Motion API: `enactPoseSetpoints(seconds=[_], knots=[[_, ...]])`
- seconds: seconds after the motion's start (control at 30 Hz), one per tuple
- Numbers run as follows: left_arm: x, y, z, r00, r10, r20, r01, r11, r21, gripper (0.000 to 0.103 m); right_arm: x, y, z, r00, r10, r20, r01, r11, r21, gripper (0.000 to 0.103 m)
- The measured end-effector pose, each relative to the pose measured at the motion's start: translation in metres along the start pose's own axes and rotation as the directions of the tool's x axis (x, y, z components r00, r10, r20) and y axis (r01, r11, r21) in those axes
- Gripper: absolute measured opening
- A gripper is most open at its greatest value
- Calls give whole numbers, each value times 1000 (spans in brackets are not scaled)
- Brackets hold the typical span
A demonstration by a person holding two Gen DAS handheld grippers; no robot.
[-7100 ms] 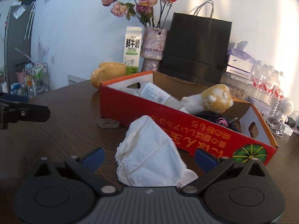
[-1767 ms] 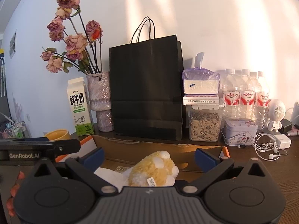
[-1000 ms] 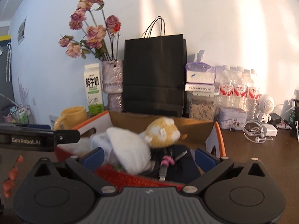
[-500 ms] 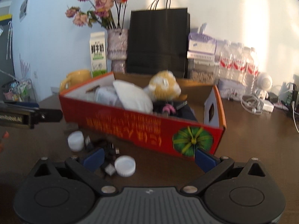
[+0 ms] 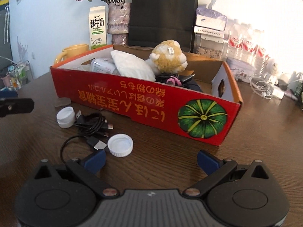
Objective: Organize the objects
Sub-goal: 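Withdraw both tools from the box toward the white bottle caps, then grasp a white bottle cap with the right tool while the left tool grasps stacked white caps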
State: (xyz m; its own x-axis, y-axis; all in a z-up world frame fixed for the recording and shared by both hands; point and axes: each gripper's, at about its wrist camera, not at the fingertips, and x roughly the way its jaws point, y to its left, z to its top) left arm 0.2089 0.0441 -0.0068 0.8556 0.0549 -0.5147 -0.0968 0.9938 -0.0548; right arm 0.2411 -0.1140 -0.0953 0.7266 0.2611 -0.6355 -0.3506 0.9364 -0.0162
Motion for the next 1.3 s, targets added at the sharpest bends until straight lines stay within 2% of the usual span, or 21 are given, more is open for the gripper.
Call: enactPoseSetpoints(seconds=[0.03,0.57,0.73,0.77,0.83,0.87,0.9,0.97,1.3], knots=[[0,0,0,1000,0,0,0,1000,0,103,3,-3,1,1000,20,-9,-20,1000,20,103],[3,-7,-4,1000,-8,-23,8,1000,4,103,9,0,7,1000,28,-8,-28,999,25,102],[6,-9,-4,1000,-4,-26,4,1000,9,103,2,6,6,997,70,28,-70,998,-3,67],[7,-9,-4,1000,-3,-27,3,1000,11,103,1,8,6,996,81,32,-80,997,-10,63],[8,-11,-3,1000,-5,-27,5,1000,15,103,-1,10,6,994,103,40,-102,994,-24,44],[9,-12,-3,1000,-6,-28,6,1000,18,103,-2,11,6,992,114,44,-113,993,-26,39],[10,-13,-3,1000,-6,-30,7,1000,21,103,-3,12,6,991,122,47,-121,992,-25,28],[13,-16,-3,999,-6,-34,7,1000,26,103,-5,12,6,989,134,59,-133,991,-17,28],[34,-30,-3,998,-25,-54,28,998,54,103,-23,12,3,983,67,168,-65,998,-17,28]])
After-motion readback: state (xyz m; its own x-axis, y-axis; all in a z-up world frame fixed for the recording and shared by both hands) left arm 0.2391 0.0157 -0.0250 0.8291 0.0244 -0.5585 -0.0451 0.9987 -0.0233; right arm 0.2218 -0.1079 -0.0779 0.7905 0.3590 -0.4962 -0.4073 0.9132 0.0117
